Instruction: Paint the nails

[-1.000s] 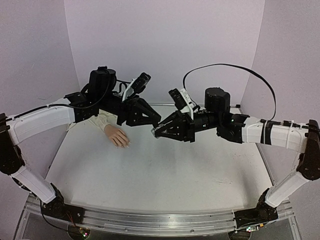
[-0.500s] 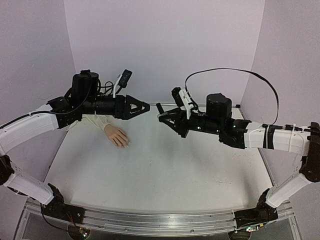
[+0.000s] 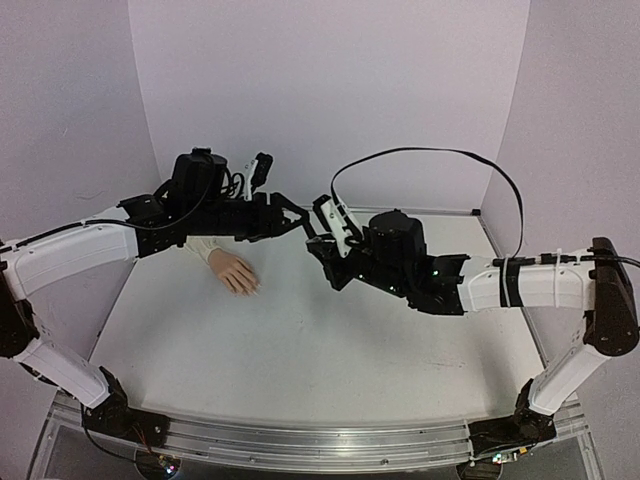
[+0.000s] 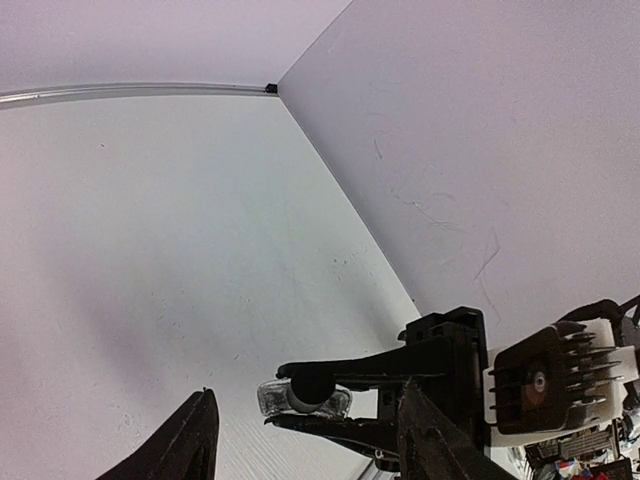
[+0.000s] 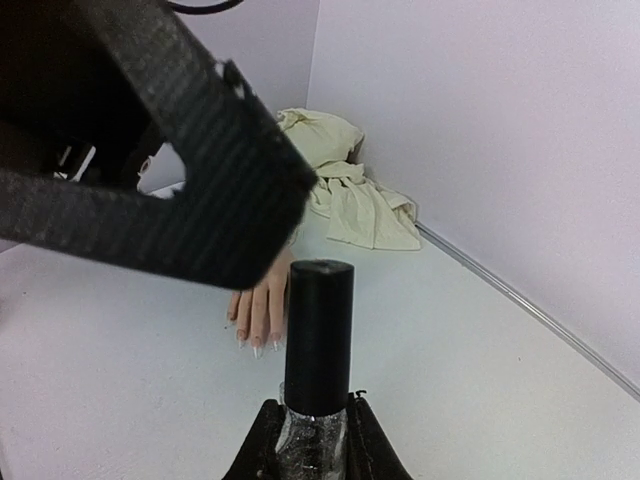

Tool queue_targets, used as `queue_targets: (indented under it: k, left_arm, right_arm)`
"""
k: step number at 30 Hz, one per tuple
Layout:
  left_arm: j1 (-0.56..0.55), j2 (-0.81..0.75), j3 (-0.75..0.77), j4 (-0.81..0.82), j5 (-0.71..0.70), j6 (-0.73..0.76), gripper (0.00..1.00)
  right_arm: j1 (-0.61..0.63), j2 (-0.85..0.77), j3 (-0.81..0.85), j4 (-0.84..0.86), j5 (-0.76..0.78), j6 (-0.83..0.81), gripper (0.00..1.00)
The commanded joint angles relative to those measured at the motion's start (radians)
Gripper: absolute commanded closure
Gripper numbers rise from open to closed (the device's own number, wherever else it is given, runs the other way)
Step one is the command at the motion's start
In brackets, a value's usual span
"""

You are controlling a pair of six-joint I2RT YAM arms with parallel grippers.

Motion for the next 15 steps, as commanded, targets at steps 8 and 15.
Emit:
queue_targets:
  k: [8,15]
  left_arm:
    - [-0.036,0.074,0.116,0.039,-0.08,-0.002,0.51]
    - [-0.047,0.113,0.139,0.039,-0.067,0.017,0.69]
  right_arm:
    - [0.019,0.02,0.085,0.085,0.069,-0.026,1.0]
    - [0.018,0.022,0.09,0.087,0.076,-0.034,1.0]
